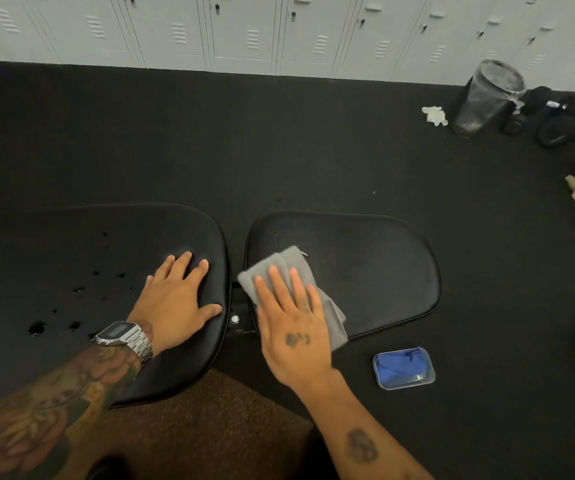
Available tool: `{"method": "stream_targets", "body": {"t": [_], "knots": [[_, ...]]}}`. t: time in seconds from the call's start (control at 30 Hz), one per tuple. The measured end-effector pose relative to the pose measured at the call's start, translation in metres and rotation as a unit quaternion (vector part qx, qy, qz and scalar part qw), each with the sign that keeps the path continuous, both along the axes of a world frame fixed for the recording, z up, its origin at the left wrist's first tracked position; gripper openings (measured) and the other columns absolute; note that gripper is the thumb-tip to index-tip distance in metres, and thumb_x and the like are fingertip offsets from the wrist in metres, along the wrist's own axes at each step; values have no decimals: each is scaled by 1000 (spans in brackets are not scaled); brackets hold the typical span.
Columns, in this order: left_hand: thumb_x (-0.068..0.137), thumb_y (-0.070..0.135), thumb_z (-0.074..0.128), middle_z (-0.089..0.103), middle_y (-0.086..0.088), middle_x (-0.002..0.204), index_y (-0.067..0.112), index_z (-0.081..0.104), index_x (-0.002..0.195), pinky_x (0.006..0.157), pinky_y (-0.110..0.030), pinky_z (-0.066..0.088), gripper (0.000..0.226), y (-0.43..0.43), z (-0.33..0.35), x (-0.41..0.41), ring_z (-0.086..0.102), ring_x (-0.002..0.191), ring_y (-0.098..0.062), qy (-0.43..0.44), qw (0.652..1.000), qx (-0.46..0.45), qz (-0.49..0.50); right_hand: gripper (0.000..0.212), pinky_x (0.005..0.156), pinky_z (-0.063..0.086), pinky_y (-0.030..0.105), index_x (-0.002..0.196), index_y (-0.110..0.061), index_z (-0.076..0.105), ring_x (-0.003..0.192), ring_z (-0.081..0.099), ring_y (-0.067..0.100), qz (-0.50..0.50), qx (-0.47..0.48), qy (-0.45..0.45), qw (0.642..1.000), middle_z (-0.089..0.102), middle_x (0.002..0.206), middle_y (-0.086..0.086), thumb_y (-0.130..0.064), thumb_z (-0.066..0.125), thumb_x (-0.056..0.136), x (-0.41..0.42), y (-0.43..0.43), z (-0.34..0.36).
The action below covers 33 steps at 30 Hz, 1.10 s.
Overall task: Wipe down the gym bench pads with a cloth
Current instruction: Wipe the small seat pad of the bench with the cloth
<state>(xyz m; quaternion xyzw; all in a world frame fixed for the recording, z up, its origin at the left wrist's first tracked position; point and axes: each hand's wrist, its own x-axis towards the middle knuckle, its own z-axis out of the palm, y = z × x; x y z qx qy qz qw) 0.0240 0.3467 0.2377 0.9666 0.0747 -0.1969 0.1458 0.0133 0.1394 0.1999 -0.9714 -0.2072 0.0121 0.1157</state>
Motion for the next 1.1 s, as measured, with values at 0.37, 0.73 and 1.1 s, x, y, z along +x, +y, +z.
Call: {"method": "stream_targets", "body": {"t": [0.37, 0.73, 1.1], "knots": [[86, 58, 53, 3, -3, 162, 26, 13, 153, 119, -51, 14, 84, 1, 0, 0, -3, 149, -27, 1, 1000, -8, 1, 67, 120, 10, 46, 153, -25, 34, 150, 20, 29, -24, -36, 54, 998, 29, 162, 2, -47, 8, 95, 142, -1, 14], [87, 59, 51, 3, -4, 162, 26, 12, 153, 119, -50, 13, 83, 2, 2, -2, -2, 149, -27, -7, 1000, -7, -6, 55, 123, 8, 48, 157, -28, 20, 153, 10, 23, -258, -35, 33, 965, 15, 166, 1, -44, 24, 105, 111, -129, 18], [86, 58, 53, 4, -4, 162, 26, 13, 153, 119, -50, 12, 84, 1, 1, -2, -3, 149, -28, -11, 1000, -12, 0, 51, 119, 23, 51, 153, -29, 36, 151, 22, 26, -68, -10, -18, 997, 28, 162, 0, -38, 32, 102, -38, -8, -13]]}}
